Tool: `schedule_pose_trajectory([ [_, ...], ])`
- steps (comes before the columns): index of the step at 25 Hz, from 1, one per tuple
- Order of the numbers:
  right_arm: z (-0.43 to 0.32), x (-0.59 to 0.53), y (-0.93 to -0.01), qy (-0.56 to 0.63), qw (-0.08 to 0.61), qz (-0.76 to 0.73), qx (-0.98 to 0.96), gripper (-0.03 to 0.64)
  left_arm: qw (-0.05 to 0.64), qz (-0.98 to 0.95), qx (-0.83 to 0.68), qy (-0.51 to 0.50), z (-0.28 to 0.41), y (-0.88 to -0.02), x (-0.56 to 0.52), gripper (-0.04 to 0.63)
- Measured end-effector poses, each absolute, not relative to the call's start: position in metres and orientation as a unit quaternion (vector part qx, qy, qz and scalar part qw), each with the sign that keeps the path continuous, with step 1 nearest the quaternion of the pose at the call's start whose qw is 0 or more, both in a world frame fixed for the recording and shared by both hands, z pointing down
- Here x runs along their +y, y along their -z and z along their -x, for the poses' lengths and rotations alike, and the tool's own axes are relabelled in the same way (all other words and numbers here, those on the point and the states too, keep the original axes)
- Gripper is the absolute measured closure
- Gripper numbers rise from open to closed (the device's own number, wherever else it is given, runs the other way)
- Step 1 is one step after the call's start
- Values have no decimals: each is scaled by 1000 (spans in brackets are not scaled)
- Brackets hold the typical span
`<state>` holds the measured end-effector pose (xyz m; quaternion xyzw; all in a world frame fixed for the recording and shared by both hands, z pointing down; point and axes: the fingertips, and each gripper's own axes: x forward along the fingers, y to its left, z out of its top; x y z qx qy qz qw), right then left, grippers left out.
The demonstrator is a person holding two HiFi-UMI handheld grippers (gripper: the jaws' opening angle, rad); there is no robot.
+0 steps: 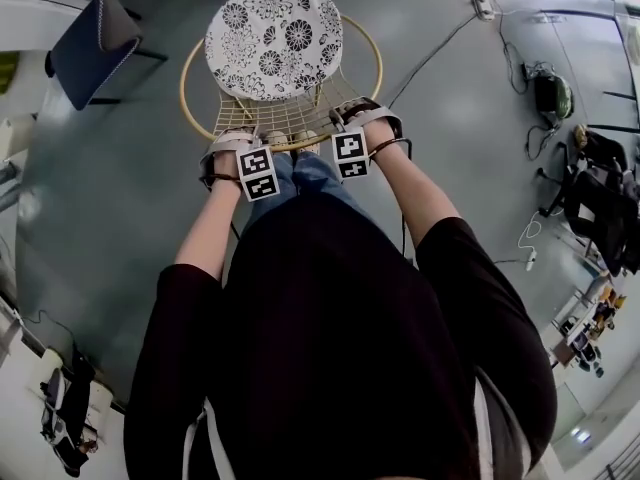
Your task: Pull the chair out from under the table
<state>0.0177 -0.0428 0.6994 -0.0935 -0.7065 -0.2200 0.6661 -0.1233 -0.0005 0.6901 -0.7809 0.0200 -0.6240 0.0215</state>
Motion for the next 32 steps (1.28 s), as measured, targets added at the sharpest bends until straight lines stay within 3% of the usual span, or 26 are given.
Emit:
schedule_pose_trajectory([
  [3, -14, -53, -688, 180, 666, 117, -715, 578, 9, 783, 9, 621, 127, -679, -18, 526],
  [6, -10, -54, -669, 139, 652, 116, -737, 480, -15, 790, -7, 613, 128, -669, -17, 435],
  [10, -14, -53, -638, 144, 630, 77, -759, 480, -28, 814, 17, 580, 125, -645, -13, 394],
  [15, -34, -59, -606, 124, 627, 40, -768, 488, -70, 837, 86, 536, 131, -601, -23, 418],
  [17, -40, -61, -592, 95, 629, 30, -771, 566, -71, 839, 102, 530, 136, -585, -24, 451],
  [20, -40, -78, -563, 54, 614, -15, -788, 586, -74, 835, 174, 517, 151, -555, -42, 583],
  [21, -37, -87, -551, 47, 602, -42, -796, 588, -78, 833, 203, 509, 155, -544, -51, 585],
  [24, -21, -124, -502, 46, 550, -142, -821, 594, -59, 832, 281, 474, 162, -500, -84, 588],
  [29, 12, -183, -391, 65, 415, -308, -853, 595, 57, 827, 396, 394, 163, -394, -143, 588],
  [32, 26, -204, -325, 74, 326, -371, -867, 595, 85, 824, 467, 309, 160, -323, -170, 588],
])
